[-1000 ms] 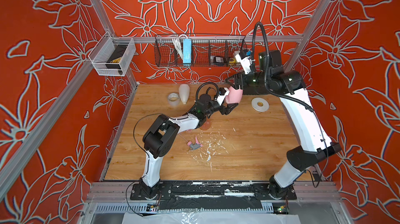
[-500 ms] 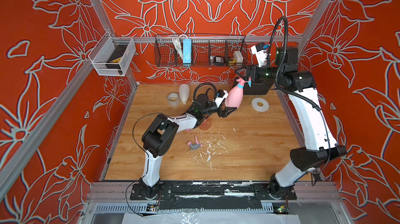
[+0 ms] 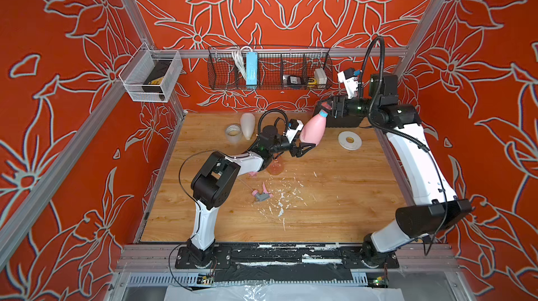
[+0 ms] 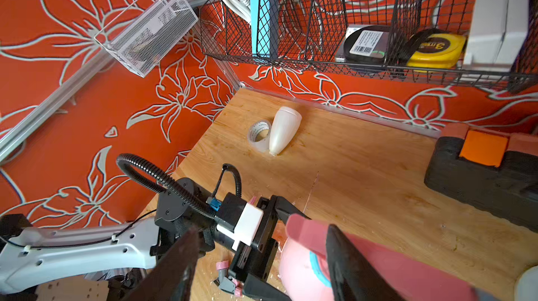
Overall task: Attach spray nozzles to spray bottles
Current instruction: Screw the spray nozzle on the spray bottle.
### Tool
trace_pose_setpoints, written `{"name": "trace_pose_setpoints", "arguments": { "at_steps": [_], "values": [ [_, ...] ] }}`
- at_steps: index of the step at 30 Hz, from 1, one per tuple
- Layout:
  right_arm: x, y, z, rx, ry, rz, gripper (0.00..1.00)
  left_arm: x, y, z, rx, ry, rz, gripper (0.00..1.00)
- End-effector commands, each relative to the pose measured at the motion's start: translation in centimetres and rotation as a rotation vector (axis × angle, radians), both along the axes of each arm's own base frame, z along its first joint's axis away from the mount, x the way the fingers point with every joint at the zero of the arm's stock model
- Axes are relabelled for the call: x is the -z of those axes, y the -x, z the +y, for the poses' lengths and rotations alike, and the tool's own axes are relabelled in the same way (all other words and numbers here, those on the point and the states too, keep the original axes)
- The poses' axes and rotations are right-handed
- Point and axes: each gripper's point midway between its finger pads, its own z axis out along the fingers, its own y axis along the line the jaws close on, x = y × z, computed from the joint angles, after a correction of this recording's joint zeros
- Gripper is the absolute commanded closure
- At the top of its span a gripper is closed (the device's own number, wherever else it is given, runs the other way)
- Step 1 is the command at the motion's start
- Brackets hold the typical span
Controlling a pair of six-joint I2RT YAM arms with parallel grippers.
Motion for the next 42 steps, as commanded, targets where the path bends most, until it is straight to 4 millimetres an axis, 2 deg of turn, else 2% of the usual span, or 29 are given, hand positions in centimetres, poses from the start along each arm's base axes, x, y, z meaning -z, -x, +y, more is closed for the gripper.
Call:
{"name": "trace_pose_setpoints", "arguments": {
  "at_steps": [1, 6, 9, 14, 19, 29, 33, 37, 40, 42],
  "values": [
    [-0.9, 0.4, -0.7, 0.036, 0.016, -0.039, 0.25, -3.3, 0.2, -0.2, 0.025, 0.072, -0.098, 0.56],
    [-2.2, -0.6, -3.7, 0.205, 0.06, -0.079, 0.18, -3.4, 0.7, 0.0, 0.035, 0.081, -0.106, 0.57],
    [-2.9, -1.3, -4.7, 0.208, 0.008, -0.074, 0.13, -3.6, 1.1, 0.1, 0.047, 0.084, -0.113, 0.58],
    [-1.9, -2.0, -3.0, 0.076, -0.059, -0.019, 0.08, -4.0, 1.6, 0.2, 0.064, 0.091, -0.122, 0.59],
    [-2.1, -1.2, -1.0, -0.067, -0.143, -0.007, 0.08, -4.1, 1.9, 0.2, 0.078, 0.094, -0.116, 0.59],
    [-2.3, 0.8, -1.5, -0.039, -0.134, -0.057, 0.4, -4.2, 1.2, 0.0, 0.066, 0.09, -0.1, 0.59],
    [-2.0, 1.2, -1.6, -0.008, -0.111, -0.067, 0.57, -4.4, 1.1, 0.0, 0.059, 0.091, -0.099, 0.59],
    [-1.5, 1.5, -1.5, 0.031, -0.07, -0.082, 0.69, -4.4, 0.9, 0.1, 0.044, 0.089, -0.097, 0.59],
    [-1.1, 1.8, -1.3, 0.058, -0.028, -0.087, 0.76, -4.5, 0.4, 0.2, 0.016, 0.086, -0.099, 0.59],
    [-0.9, 1.8, -1.1, 0.081, 0.005, -0.084, 0.76, -4.5, -0.1, 0.4, -0.015, 0.08, -0.098, 0.59]
  ]
}}
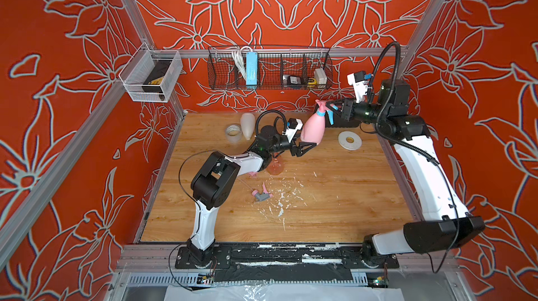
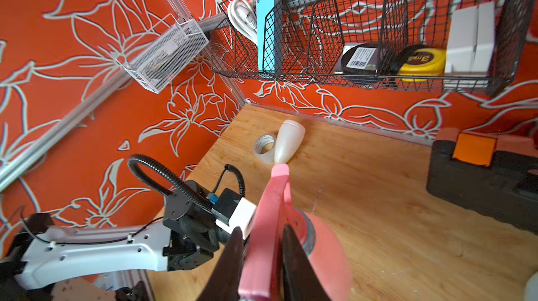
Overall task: Attach spray nozzles to spray bottles
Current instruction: Screw the spray nozzle on the spray bottle.
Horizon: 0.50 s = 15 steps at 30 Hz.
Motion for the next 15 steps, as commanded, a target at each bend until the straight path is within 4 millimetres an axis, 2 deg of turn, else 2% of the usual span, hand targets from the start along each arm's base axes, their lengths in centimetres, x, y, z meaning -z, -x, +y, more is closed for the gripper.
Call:
{"name": "trace_pose_setpoints", "arguments": {
  "at_steps": [1, 3, 6, 10, 15],
  "values": [
    [0.4, 0.3, 0.0, 0.063, 0.077, -0.009, 0.76, -3.0, -1.0, 0.5, -0.07, 0.026, -0.054, 0.59],
    [0.8, 0.3, 0.2, 0.112, 0.108, 0.006, 0.76, -3.0, -1.7, 0.8, -0.118, 0.025, -0.051, 0.59],
    [1.4, 0.4, 0.4, 0.176, 0.142, 0.013, 0.68, -3.0, -2.3, 1.1, -0.165, 0.029, -0.047, 0.6],
    [1.4, 0.4, 0.0, 0.23, 0.143, 0.029, 0.52, -3.1, -2.6, 1.2, -0.191, 0.034, -0.045, 0.6],
    [0.6, 1.2, 0.9, 0.187, 0.12, 0.018, 0.48, -2.9, -2.7, 1.2, -0.205, 0.031, -0.045, 0.6]
  ]
}}
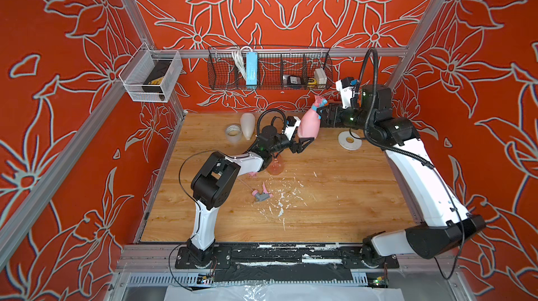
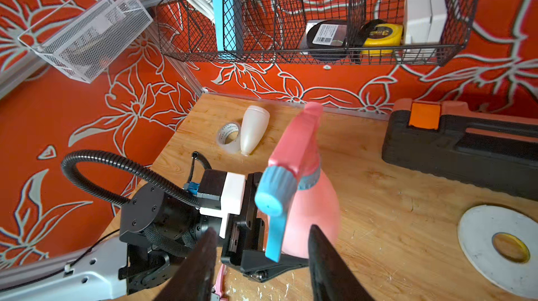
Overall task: Attach spray nozzles to spray bottles
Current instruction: Screw the spray nozzle on the spray bottle.
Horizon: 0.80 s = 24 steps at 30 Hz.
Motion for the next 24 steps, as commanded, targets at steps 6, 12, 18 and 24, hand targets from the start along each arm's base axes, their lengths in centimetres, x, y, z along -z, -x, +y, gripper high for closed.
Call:
{"name": "trace_pose_setpoints", "arguments": {
  "at_steps": [6, 12, 18, 24],
  "values": [
    [-2.1, 0.6, 1.2, -0.028, -0.02, -0.033, 0.48, -3.6, 0.9, -0.4, -0.003, 0.034, -0.089, 0.6],
    [-2.4, -0.4, 3.4, -0.081, -0.027, -0.033, 0.49, -4.0, 2.1, -0.8, 0.031, 0.04, -0.113, 0.6],
    [-3.9, 1.6, 3.6, -0.135, -0.008, -0.086, 0.45, -4.0, 2.1, -0.7, 0.03, 0.041, -0.114, 0.6],
    [-5.7, 2.4, -0.1, -0.048, 0.024, -0.156, 0.38, -4.2, 2.5, -0.7, 0.052, 0.044, -0.126, 0.6]
  ]
}}
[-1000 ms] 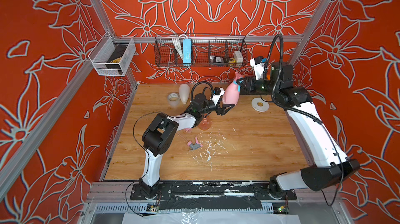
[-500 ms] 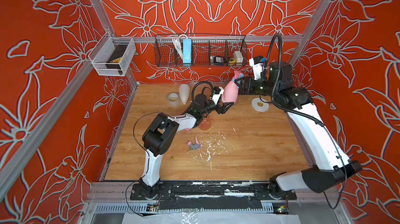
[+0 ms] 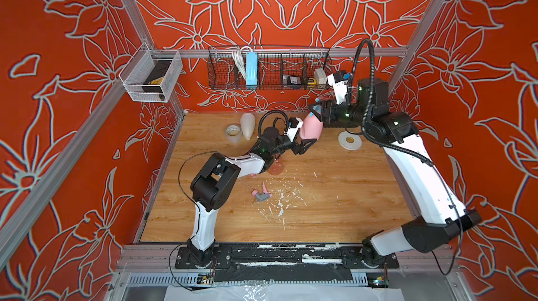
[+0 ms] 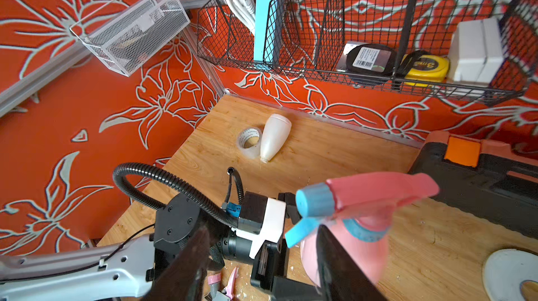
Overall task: Attach spray nozzles to spray bottles
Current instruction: Screw the spray nozzle on the spray bottle.
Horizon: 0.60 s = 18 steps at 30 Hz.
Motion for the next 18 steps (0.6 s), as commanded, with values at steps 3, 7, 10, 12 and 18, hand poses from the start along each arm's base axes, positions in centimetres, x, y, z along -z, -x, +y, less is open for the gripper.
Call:
{"name": "trace_pose_setpoints", "arguments": {
  "at_steps": [3, 7, 10, 12, 18],
  "values": [
    [-2.5, 0.0, -4.4, 0.055, -0.048, -0.059, 0.28, -3.5, 1.9, 0.2, 0.077, 0.043, -0.109, 0.6],
    [-3.1, -1.3, -4.7, -0.068, -0.153, -0.036, 0.1, -3.7, 2.9, 0.6, 0.148, 0.052, -0.108, 0.6],
    [-3.6, -2.4, -3.7, -0.184, -0.253, -0.015, 0.06, -3.9, 3.6, 0.8, 0.199, 0.066, -0.096, 0.6],
    [-3.7, -3.0, -2.9, -0.243, -0.296, -0.008, 0.04, -3.9, 4.0, 0.8, 0.232, 0.067, -0.088, 0.6],
    [-2.7, -4.1, -1.8, -0.319, -0.346, 0.042, 0.05, -3.8, 4.5, 0.8, 0.272, 0.06, -0.075, 0.61]
  ]
}}
